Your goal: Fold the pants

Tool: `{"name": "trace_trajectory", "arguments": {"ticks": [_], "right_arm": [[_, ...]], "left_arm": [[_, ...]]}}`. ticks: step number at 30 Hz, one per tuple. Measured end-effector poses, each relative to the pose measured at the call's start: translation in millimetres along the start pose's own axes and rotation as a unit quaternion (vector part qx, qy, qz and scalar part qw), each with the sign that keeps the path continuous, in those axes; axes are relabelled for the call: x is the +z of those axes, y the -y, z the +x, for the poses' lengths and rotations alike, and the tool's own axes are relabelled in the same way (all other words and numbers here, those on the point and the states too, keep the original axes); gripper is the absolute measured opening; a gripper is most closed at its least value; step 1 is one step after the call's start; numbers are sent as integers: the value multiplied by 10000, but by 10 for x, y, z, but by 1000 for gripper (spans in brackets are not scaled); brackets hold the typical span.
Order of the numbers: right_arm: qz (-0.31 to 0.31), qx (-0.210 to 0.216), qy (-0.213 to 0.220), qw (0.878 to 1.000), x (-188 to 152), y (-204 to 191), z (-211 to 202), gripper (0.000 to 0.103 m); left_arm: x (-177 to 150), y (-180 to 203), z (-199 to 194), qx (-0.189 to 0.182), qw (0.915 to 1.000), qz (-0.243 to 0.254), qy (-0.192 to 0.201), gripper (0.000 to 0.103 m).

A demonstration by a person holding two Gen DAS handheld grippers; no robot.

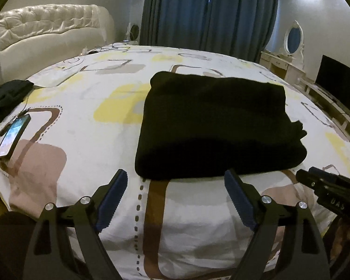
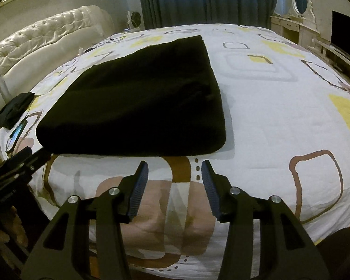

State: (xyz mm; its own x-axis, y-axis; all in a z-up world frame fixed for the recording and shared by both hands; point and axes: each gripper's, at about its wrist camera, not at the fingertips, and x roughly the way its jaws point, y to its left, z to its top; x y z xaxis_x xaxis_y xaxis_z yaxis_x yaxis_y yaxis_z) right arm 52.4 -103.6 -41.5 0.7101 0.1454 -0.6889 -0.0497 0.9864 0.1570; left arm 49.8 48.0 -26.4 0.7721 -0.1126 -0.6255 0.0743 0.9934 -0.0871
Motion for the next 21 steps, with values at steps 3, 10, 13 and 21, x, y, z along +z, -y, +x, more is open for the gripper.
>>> {"name": "trace_trajectory", "arguments": {"ticks": [3, 10, 13, 21], "right_arm": [[-22, 11, -18, 10000, -11, -19, 10, 47], [-12, 28, -73, 10000, -42, -30, 36, 48], [-11, 39, -68, 10000, -46, -33, 30, 48], [15, 42, -71, 10000, -50, -25, 24, 48]], "left_arm": [[-16, -9, 24, -24, 10000, -28, -23, 84], [-41, -32, 73, -1, 9999, -80, -102, 84], [-45, -1, 85, 43, 9999, -3, -157, 84], [-41, 25, 70, 145, 9998, 29, -167, 84]]}}
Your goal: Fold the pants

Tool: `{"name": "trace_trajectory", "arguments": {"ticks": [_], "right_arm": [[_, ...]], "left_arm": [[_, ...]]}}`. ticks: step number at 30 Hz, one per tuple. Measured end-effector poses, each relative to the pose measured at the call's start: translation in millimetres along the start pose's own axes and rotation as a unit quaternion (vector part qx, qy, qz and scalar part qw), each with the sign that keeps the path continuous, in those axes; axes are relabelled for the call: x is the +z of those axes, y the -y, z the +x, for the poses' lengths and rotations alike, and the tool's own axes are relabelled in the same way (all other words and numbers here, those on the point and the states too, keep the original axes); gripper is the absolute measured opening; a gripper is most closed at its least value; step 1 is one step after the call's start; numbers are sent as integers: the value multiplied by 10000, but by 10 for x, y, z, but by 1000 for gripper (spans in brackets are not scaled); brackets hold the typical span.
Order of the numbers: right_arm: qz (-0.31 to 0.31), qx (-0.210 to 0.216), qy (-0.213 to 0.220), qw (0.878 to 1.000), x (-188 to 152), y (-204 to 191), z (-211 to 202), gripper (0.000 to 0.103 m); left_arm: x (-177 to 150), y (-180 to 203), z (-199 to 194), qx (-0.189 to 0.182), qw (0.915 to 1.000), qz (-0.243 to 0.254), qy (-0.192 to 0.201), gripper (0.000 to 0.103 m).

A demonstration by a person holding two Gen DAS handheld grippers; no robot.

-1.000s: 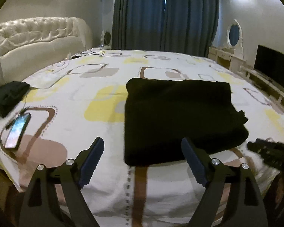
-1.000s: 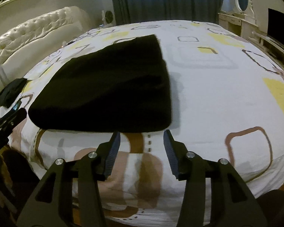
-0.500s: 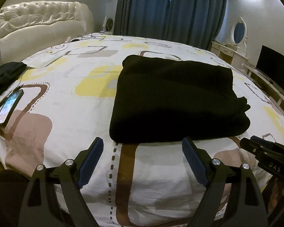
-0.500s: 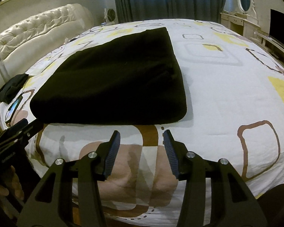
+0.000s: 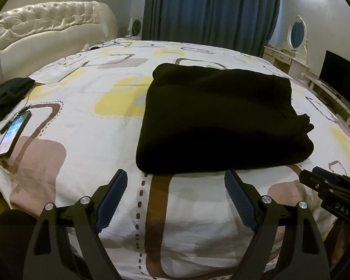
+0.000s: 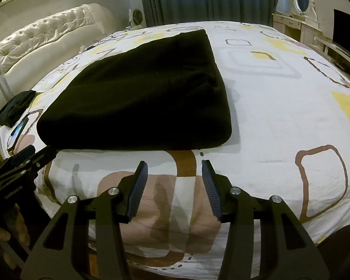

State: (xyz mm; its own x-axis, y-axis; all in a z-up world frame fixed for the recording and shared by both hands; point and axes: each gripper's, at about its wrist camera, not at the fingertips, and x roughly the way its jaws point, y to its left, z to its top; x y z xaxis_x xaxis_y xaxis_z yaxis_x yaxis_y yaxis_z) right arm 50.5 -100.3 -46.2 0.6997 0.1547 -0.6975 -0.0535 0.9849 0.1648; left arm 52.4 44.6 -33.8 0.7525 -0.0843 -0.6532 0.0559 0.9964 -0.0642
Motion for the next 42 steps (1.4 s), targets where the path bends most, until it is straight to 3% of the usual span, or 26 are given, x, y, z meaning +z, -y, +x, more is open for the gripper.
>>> {"name": "trace_trajectory", "arguments": {"ticks": [17, 32, 42], "right_arm": [[9, 69, -67, 10000, -33, -14, 4, 49], [20, 102, -72, 9999, -36, -25, -2, 49], [29, 101, -76, 9999, -35, -27, -2, 50]], "left_arm": [[8, 44, 33, 25, 9999, -30, -122, 84], [37, 154, -51, 272, 9992, 282, 110, 84], [74, 188, -85, 168, 9995, 244, 146, 87]]}}
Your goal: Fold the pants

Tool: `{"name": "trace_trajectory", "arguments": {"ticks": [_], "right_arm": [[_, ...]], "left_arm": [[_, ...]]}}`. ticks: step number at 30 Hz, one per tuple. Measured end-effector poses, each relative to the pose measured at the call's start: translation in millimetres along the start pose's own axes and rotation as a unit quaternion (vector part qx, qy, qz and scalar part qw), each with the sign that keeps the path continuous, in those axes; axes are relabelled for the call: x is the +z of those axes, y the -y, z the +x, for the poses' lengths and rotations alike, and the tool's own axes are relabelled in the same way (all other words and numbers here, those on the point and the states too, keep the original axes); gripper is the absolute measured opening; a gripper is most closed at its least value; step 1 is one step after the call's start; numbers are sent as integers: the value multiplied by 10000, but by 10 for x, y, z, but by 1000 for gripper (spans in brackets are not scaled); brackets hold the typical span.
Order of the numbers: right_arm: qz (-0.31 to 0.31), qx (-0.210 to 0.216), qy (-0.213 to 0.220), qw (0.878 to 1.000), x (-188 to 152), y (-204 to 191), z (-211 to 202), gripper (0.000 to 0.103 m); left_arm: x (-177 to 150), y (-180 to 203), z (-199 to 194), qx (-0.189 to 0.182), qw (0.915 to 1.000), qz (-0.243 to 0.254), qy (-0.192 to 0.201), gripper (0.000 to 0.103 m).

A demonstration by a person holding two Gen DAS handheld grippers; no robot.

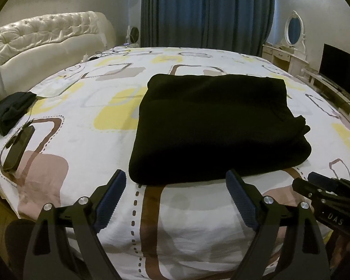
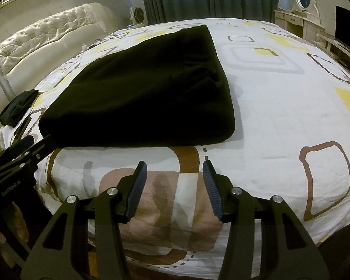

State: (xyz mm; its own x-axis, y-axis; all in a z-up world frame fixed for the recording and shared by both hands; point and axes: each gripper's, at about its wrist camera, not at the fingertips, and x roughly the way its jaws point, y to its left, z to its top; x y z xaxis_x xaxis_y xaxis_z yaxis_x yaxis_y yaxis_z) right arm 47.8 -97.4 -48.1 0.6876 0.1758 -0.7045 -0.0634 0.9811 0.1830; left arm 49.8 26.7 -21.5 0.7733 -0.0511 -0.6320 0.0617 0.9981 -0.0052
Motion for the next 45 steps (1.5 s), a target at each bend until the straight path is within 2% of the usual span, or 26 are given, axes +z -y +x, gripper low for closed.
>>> {"name": "trace_trajectory", "arguments": {"ticks": [5, 7, 14, 22, 26, 31, 33, 38, 41, 43, 45], "right_arm": [[6, 0, 5, 10000, 3, -1, 2, 50], [8, 1, 12, 10000, 3, -4, 0, 59], [-49, 22, 48, 10000, -11, -61, -22, 59], [-55, 25, 47, 10000, -6, -48, -21, 59], [-50, 27, 41, 10000, -4, -43, -19, 59], [-50, 31, 39, 10000, -2, -40, -18, 59], [-49, 30, 35, 10000, -4, -41, -13, 59], [-40, 29, 32, 10000, 1, -47, -10, 59], [-12, 14, 48, 10000, 8, -59, -14, 59], [26, 3, 68, 10000, 23, -40, -19, 59], [54, -18, 101, 9999, 32, -21, -34, 59]], "left_arm": [[16, 23, -17, 138, 9998, 49, 114, 87], [25, 26, -29, 155, 9998, 34, 139, 87], [50, 10, 0, 225, 9997, -48, 68, 87], [75, -11, 8, -82, 9998, -190, -20, 87], [80, -14, 12, -107, 9997, -209, -17, 87], [81, -15, 17, 96, 9994, -318, -55, 87], [85, 4, 49, 157, 9992, -279, -233, 88], [78, 43, 56, -78, 9996, -97, -272, 88], [102, 78, 8, -100, 9998, 134, -87, 88], [123, 59, -9, -97, 9999, 133, -9, 88], [151, -10, 14, -193, 9997, -31, -115, 88]]}}
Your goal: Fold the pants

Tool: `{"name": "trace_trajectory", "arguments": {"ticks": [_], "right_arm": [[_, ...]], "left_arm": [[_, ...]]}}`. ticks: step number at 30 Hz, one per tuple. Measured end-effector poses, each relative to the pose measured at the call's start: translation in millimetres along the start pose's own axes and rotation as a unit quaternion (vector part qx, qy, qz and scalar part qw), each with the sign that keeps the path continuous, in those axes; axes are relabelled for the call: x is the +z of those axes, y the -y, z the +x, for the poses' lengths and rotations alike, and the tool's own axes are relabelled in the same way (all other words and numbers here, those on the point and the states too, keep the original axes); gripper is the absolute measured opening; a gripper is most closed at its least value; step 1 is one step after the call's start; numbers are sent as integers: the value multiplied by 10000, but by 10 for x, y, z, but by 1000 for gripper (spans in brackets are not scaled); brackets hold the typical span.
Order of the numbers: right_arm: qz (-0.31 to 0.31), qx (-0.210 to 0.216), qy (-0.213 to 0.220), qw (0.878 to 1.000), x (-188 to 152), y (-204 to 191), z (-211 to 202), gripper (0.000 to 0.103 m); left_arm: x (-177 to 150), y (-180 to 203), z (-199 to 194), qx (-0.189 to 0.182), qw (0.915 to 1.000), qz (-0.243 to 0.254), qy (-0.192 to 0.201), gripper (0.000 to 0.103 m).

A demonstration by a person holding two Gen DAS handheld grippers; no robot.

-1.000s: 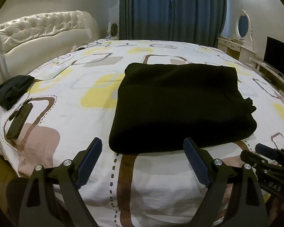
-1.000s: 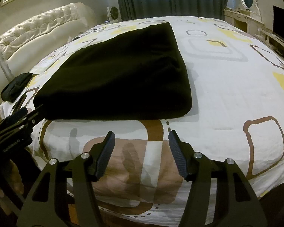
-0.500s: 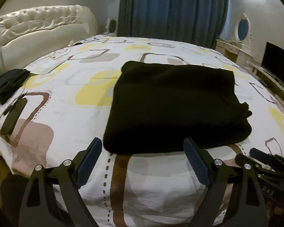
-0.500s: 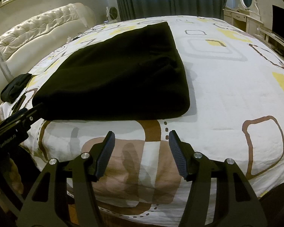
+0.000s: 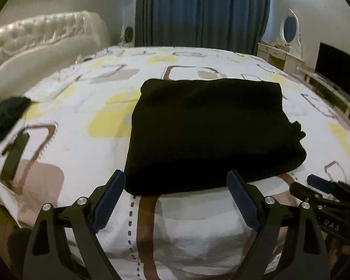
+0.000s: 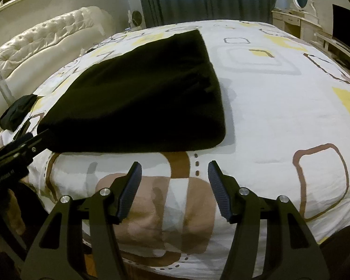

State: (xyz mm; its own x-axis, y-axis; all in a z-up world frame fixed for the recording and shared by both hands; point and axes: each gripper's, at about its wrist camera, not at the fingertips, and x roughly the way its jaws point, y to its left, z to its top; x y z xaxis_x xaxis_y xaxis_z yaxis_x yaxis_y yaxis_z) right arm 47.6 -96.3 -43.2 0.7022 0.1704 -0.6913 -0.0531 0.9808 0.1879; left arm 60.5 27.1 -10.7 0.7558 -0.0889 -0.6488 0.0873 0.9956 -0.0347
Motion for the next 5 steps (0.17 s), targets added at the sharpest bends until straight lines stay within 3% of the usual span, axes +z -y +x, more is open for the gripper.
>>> {"name": "trace_trajectory", "arguments": {"ticks": [5], "right_arm": [[93, -32, 94, 9999, 63, 156, -50, 61]], "left_arm": [[63, -129, 66, 87, 9998, -130, -118, 88]]}}
